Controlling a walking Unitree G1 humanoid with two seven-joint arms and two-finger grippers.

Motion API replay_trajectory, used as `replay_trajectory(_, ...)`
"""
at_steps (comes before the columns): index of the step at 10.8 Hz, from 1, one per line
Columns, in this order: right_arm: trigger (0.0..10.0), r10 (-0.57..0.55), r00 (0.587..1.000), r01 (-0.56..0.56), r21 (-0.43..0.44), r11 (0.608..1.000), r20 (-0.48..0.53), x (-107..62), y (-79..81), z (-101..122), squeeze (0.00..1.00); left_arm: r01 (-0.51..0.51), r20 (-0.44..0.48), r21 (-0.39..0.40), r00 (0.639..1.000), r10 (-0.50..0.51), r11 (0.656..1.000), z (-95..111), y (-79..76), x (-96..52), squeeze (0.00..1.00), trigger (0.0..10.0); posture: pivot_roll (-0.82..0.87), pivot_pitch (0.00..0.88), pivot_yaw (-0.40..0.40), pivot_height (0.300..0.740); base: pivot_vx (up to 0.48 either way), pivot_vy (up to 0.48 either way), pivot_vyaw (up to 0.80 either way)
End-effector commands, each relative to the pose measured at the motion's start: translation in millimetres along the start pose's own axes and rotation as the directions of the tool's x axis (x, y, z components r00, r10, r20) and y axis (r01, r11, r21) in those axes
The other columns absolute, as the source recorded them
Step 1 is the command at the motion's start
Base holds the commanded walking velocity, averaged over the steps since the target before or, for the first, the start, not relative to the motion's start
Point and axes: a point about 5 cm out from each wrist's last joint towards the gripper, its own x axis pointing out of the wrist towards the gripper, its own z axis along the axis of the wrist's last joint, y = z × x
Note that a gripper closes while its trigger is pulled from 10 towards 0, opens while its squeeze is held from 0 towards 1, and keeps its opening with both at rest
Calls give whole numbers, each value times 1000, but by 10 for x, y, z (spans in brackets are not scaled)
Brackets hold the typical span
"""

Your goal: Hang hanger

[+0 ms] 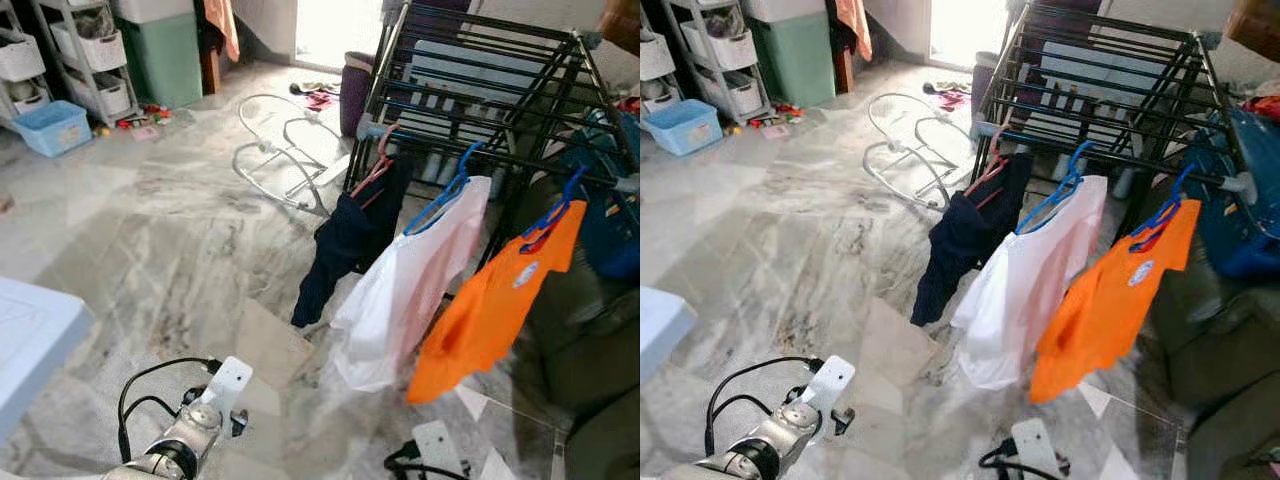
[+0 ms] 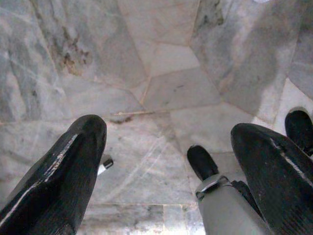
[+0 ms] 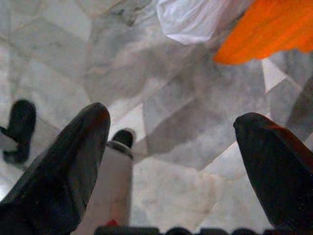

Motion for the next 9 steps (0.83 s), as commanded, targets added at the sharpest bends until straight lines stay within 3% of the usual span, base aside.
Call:
replay_trajectory(1, 10000, -35, 999, 34, 65, 997, 7, 9, -71, 37, 0, -1, 9, 17, 1000, 1, 1000, 13, -8, 0, 0, 10000, 100, 0, -125, 740, 0, 0, 0)
replay_trajectory(4, 10000, -171, 985, 165, 333, 928, -10, -1, -231, 30, 0, -12, -31, 9, 999, 13, 1000, -107, 124, -14, 0, 10000, 95, 0, -68, 740, 0, 0, 0)
replay_trajectory(6, 10000, -234, 972, 214, 455, 864, -14, -22, -319, 11, 0, 5, -17, -1, 1000, -5, 1000, 5, 130, -8, 0, 10000, 41, 0, 17, 740, 0, 0, 0)
replay_trajectory(8, 10000, -268, 963, 251, 502, 827, -39, -55, -332, -78, 0, 38, 5, 9, 999, -38, 999, 154, 32, 2, 0, 10000, -35, 0, 55, 740, 0, 0, 0)
replay_trajectory(9, 10000, -270, 962, 251, 509, 823, -38, -70, -312, -120, 0, 38, 10, -22, 999, -38, 999, 207, -17, 6, 0, 10000, -51, 0, 47, 740, 0, 0, 0)
